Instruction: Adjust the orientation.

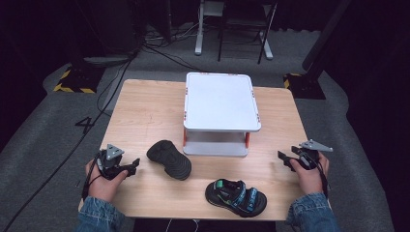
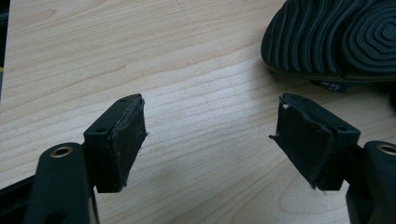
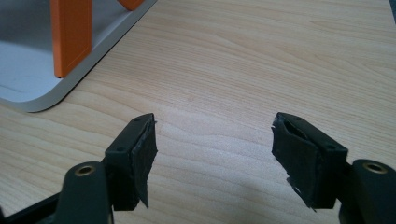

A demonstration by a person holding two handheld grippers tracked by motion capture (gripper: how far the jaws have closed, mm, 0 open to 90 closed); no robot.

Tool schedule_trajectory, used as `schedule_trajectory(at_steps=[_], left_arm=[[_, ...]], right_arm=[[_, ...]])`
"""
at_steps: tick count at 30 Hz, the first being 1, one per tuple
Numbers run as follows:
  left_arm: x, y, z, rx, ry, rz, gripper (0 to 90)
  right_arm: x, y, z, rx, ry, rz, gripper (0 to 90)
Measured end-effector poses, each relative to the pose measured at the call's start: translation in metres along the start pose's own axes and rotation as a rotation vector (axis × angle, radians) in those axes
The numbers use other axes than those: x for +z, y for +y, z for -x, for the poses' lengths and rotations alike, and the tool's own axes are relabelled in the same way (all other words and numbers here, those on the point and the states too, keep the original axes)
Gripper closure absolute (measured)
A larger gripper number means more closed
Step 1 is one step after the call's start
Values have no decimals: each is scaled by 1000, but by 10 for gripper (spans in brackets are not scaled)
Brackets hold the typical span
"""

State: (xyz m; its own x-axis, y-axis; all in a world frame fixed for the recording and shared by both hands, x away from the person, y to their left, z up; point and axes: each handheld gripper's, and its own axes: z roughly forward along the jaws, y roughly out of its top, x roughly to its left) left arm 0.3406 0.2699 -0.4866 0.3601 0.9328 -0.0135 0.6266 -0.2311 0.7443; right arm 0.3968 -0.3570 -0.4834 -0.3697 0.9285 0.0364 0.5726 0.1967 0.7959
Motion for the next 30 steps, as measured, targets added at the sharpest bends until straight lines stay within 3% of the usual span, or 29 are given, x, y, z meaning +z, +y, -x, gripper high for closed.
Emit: schedule_trajectory(at_steps=[11, 18, 26, 30], left_arm=[[-3, 3, 2, -10, -10, 15, 252], [-7, 8, 9, -22, -37, 17, 255], [-19, 23, 26, -11, -71, 46, 259], [-28, 35, 42, 25, -100, 78, 256]], right_arm=[[1, -3, 0, 24, 6, -36, 314], [5, -2, -6, 10, 18, -56, 314], [8, -5, -10, -4, 27, -76, 314], [7, -8, -11, -5, 28, -79, 315]])
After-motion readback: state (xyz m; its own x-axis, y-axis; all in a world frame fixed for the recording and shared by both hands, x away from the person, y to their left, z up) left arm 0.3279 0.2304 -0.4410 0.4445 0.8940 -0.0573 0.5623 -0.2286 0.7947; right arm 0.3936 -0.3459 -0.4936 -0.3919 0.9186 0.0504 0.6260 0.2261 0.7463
